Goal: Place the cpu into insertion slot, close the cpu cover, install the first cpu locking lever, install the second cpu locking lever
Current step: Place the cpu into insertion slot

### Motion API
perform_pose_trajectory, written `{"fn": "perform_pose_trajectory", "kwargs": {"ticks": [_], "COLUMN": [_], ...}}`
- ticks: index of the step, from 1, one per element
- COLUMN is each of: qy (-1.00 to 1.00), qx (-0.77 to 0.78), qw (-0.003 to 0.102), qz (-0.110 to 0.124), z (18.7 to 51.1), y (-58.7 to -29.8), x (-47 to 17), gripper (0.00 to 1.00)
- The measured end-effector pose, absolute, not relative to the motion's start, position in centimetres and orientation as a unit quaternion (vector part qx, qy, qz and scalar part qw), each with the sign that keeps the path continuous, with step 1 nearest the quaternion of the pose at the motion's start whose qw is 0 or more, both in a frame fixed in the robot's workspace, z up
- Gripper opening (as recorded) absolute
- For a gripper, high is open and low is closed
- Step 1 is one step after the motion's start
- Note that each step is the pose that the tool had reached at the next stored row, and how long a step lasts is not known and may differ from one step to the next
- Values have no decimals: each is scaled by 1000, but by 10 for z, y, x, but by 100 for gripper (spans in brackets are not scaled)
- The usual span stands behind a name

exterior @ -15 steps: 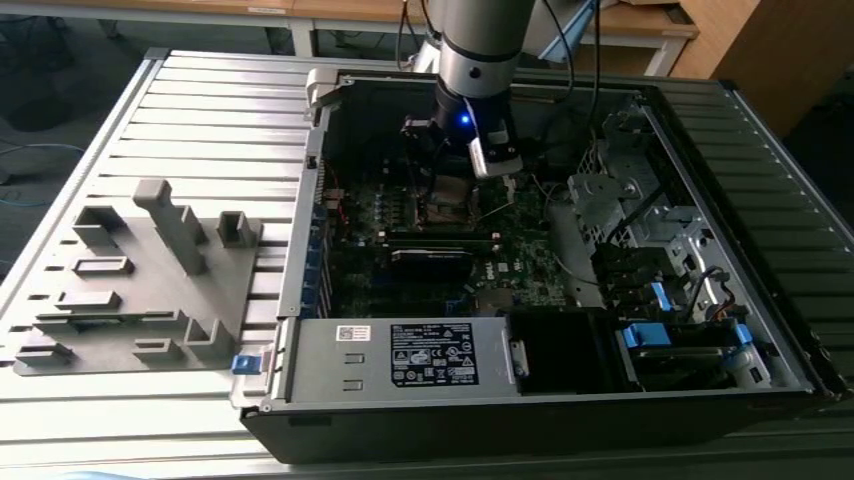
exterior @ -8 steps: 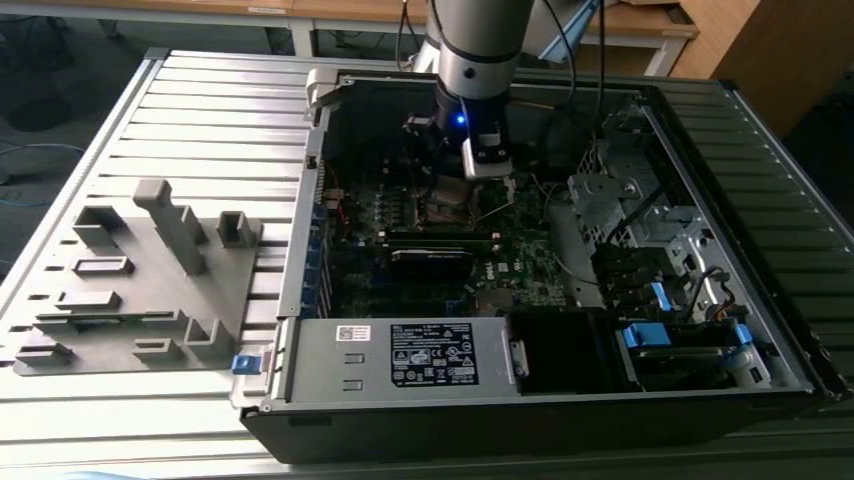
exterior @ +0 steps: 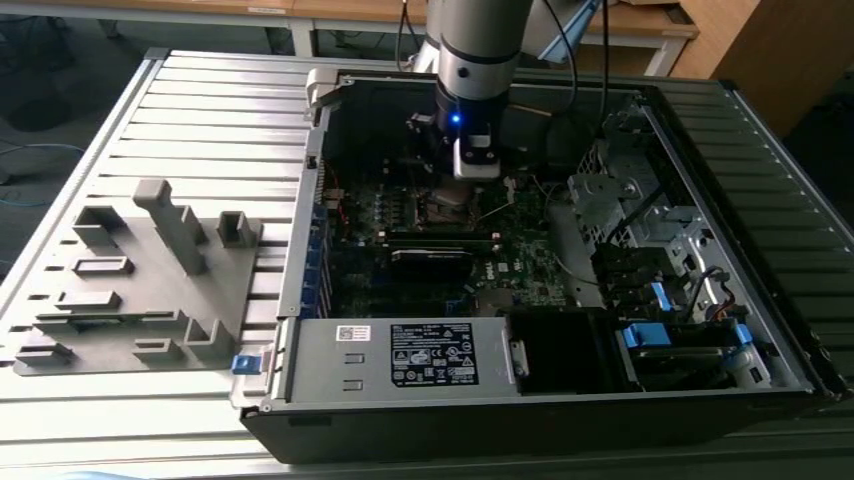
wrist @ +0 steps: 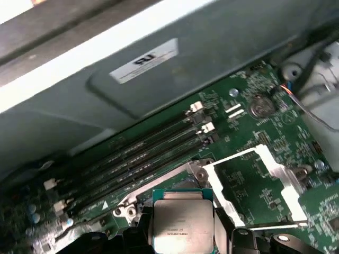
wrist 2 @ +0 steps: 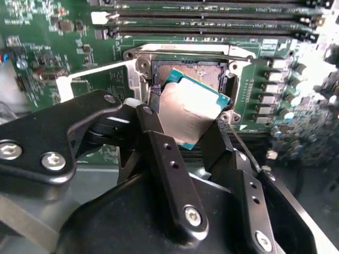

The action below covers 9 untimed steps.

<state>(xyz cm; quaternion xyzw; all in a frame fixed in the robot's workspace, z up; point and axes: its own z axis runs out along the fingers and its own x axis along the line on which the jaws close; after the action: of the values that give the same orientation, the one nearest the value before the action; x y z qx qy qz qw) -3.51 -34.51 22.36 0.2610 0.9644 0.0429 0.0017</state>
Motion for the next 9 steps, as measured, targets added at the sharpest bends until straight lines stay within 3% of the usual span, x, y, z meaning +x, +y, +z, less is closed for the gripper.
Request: {"fn": "perform_pose_trajectory", "kwargs": {"ticks": [9], "qy": [940], "qx": [339], "qw": [5], "qz": [43], "z": [222], "y": [-345], "x": [-35], "gripper": [54]}}
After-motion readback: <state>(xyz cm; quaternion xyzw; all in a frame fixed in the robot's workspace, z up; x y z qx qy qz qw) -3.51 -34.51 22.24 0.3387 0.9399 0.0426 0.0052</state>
